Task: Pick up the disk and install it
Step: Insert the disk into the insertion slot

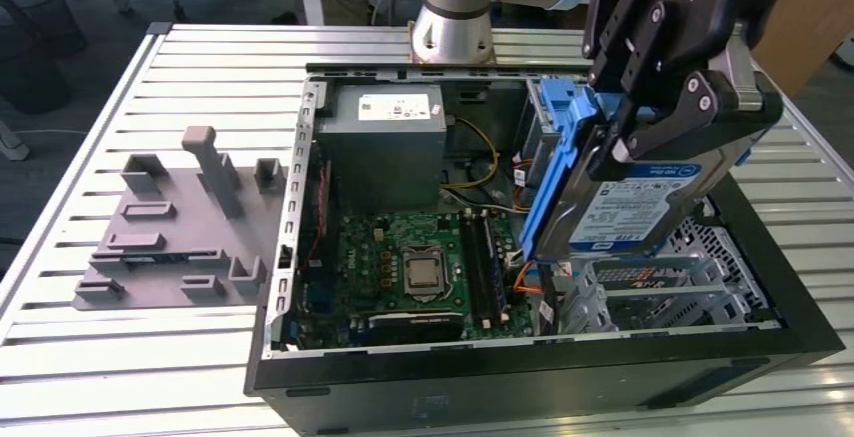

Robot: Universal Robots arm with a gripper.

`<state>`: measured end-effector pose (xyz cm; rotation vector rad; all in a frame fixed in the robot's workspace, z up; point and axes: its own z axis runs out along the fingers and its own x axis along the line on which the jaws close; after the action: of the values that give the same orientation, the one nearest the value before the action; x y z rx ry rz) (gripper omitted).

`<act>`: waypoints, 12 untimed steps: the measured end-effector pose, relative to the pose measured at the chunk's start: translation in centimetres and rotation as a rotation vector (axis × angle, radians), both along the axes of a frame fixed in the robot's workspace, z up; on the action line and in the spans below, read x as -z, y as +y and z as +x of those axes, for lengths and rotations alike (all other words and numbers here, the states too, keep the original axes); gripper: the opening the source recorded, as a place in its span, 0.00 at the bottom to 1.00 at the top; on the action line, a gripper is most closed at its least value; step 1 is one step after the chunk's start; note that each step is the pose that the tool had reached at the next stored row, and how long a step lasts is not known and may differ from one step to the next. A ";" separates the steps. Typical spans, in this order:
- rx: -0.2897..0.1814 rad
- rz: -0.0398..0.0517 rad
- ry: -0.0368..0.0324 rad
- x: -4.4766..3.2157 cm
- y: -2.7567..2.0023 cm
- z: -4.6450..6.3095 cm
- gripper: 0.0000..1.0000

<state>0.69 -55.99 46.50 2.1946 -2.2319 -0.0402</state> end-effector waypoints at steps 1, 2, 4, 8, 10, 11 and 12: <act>0.000 0.0000 -0.0009 0.05 -0.01 0.0 0.36; 0.000 0.0000 -0.0017 0.08 -0.02 0.0 0.36; 0.000 0.0000 -0.0029 0.16 -0.02 0.0 0.36; 0.000 -0.0001 -0.0033 0.25 -0.03 0.3 0.36; 0.000 0.0000 -0.0033 0.28 -0.03 0.5 0.36; 0.000 0.0000 -0.0033 0.30 -0.03 0.6 0.36; 0.000 0.0000 -0.0033 0.31 -0.03 0.7 0.36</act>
<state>1.43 -56.02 46.19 2.1963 -2.2336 -0.0366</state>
